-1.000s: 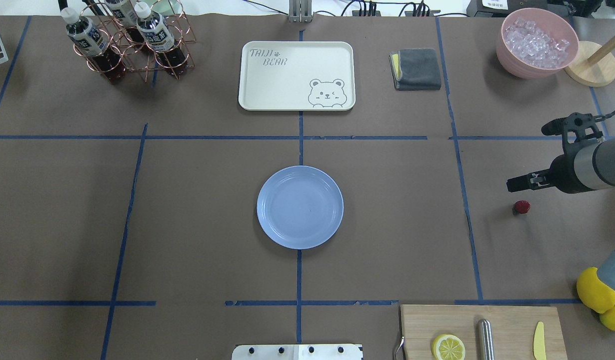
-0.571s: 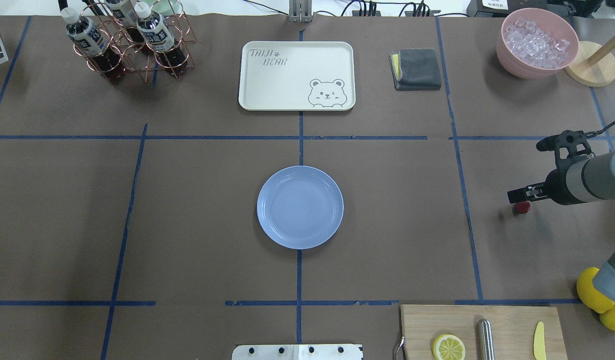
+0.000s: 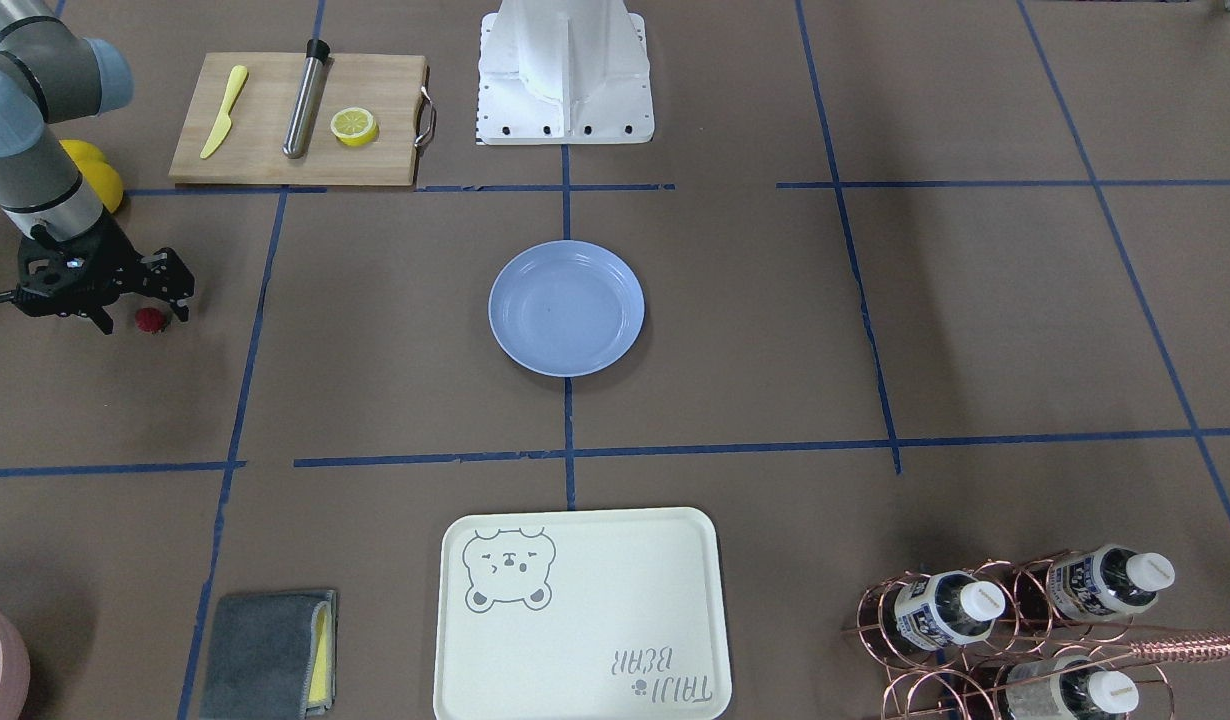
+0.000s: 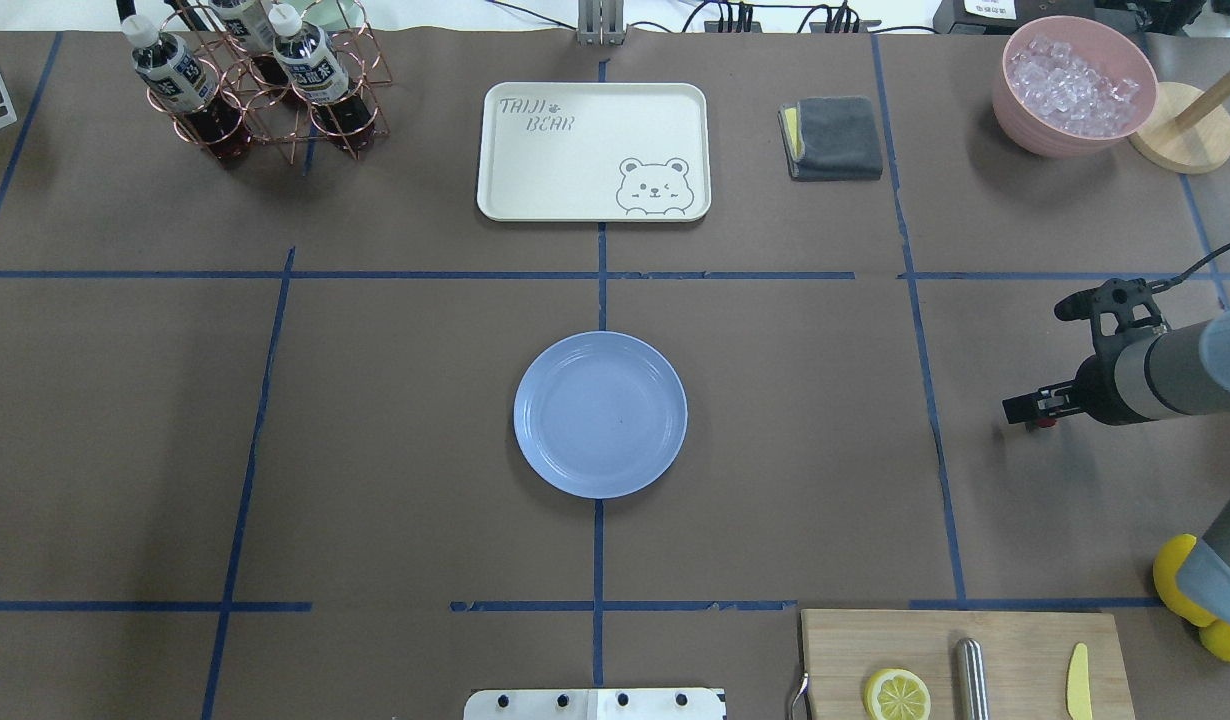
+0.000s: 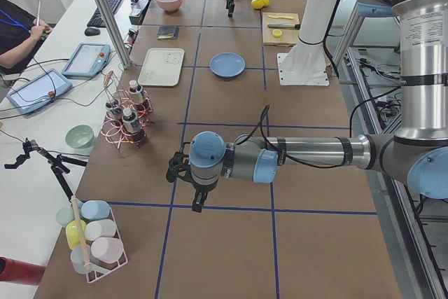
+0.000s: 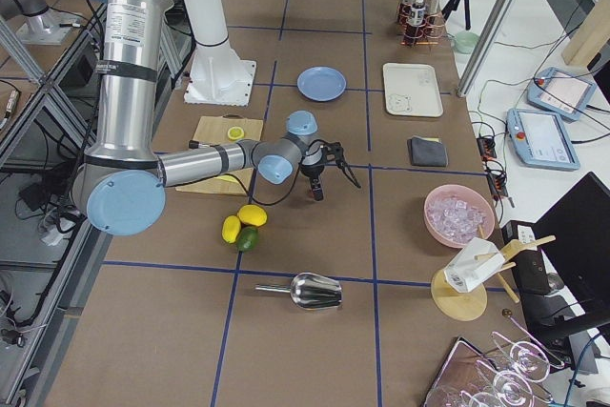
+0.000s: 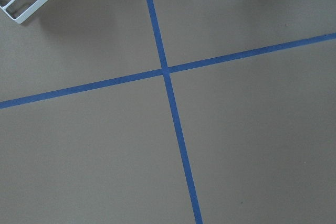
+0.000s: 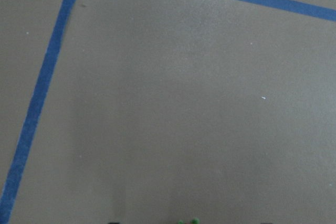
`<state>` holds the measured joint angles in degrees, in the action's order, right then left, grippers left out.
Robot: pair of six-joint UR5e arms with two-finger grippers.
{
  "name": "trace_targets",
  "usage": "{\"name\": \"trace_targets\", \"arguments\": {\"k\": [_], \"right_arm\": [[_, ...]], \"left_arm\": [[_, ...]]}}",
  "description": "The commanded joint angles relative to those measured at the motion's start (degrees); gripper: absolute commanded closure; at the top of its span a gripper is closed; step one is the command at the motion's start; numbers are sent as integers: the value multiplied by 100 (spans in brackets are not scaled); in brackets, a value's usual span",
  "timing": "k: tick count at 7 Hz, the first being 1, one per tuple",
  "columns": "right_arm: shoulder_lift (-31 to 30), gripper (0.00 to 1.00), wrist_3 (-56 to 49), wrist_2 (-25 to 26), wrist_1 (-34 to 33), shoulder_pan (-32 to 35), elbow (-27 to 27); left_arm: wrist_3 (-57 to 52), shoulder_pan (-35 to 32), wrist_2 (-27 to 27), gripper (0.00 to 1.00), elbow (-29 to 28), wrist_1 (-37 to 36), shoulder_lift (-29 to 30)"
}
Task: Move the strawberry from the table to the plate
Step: 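Lower the right gripper onto the red strawberry and grasp it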
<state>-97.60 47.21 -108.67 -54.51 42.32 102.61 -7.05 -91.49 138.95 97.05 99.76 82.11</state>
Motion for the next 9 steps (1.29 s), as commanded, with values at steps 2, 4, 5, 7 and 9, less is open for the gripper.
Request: {"name": "trace_targets", "arguments": {"k": [2, 4, 5, 7, 9], "right_arm": [[-5, 100, -19, 4, -7, -40, 5], [4, 100, 8, -66, -15, -40, 196], [73, 100, 86, -67, -111, -66, 424], [1357, 100, 936, -23, -1814, -302, 829], [3160, 100, 1771, 21, -3620, -749, 805]], "left_arm": [[-7, 0, 9, 0, 7, 0, -11], [-7, 0, 9, 0, 24, 0, -11], [-7, 0, 9, 0, 24, 0, -2], [-7, 0, 9, 0, 24, 9, -2], [-16, 0, -43, 0, 7, 0, 24]]}}
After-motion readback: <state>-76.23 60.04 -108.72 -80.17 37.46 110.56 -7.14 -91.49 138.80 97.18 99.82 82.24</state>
